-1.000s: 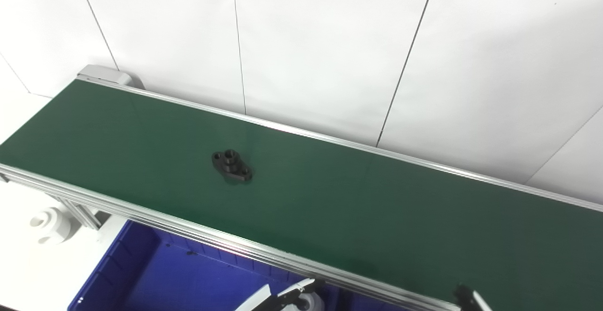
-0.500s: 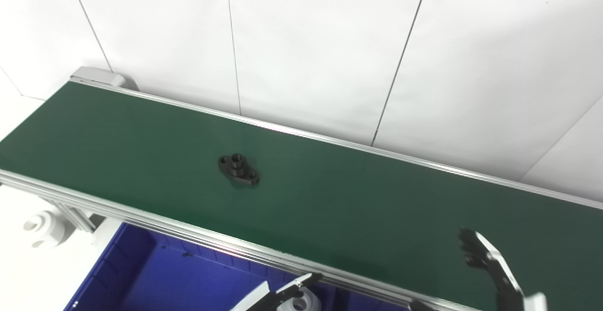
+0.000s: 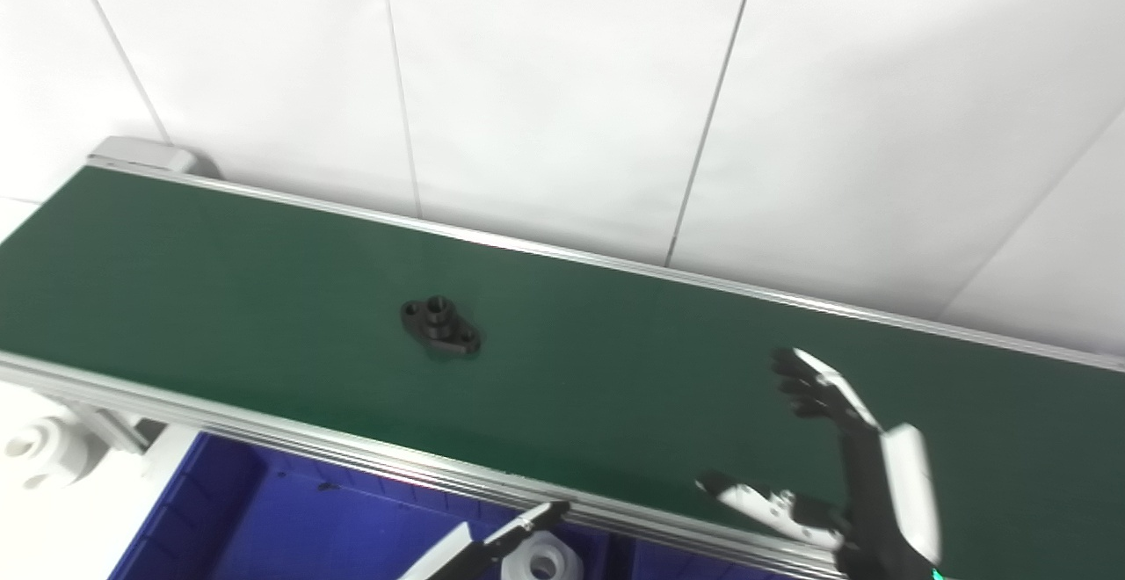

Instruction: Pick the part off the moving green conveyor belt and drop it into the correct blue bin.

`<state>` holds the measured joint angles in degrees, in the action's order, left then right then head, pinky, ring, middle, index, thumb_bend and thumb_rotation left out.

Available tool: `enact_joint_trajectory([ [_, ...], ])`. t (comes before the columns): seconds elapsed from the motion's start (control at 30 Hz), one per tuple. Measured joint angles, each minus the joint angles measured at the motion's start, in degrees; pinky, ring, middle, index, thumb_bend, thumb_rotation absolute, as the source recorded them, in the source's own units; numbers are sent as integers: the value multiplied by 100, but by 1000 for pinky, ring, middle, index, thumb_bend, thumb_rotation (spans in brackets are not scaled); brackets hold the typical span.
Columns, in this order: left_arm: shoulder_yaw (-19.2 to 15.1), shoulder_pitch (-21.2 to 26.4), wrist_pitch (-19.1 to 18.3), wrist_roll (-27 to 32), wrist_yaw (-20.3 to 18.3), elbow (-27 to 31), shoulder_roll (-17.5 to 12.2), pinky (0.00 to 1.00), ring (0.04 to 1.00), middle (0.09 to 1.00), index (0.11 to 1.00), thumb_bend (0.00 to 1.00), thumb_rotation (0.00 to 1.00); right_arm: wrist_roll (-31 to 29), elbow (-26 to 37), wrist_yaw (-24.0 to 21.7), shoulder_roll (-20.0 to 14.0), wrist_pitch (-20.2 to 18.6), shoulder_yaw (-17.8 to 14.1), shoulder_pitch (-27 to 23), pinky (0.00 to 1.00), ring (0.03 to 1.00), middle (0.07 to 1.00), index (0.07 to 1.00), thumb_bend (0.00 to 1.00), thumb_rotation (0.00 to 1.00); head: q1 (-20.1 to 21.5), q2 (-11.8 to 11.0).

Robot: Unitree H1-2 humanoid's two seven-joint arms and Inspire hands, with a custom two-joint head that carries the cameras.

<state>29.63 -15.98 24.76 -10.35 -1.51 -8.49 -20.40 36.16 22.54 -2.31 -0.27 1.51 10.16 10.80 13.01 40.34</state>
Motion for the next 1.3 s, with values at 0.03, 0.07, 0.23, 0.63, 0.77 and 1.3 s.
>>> enact_joint_trajectory([
  [0.03,-6,2,0,6,-14,8,-16,999,1000,1000,1000,854,283,87,-21,-41,40,-119,51,-73,663,744,785,813,818,393,131,52],
  [0.07,-11,3,0,34,-26,27,-34,1000,1000,1000,1000,851,292,178,-24,-80,69,-201,90,-128,666,746,785,815,819,405,158,53],
  [0.23,-64,31,0,135,-111,75,-110,1000,1000,1000,1000,840,344,735,-54,-211,203,-633,260,-476,652,737,778,819,832,414,510,141],
  [0.63,-279,60,0,426,-458,87,-188,1000,1000,1000,1000,795,400,1086,-788,-219,442,-1240,501,-1381,658,736,767,814,845,393,1081,273],
  [0.77,-288,62,1,416,-469,93,-205,1000,1000,1000,1000,792,409,1231,-1103,-166,441,-1244,616,-1684,647,720,757,817,845,404,1064,343],
  [1.3,-284,70,2,366,-573,134,-258,982,1000,1000,1000,802,416,1493,-2355,-329,453,-1727,1121,-2658,679,741,763,812,842,430,800,448],
])
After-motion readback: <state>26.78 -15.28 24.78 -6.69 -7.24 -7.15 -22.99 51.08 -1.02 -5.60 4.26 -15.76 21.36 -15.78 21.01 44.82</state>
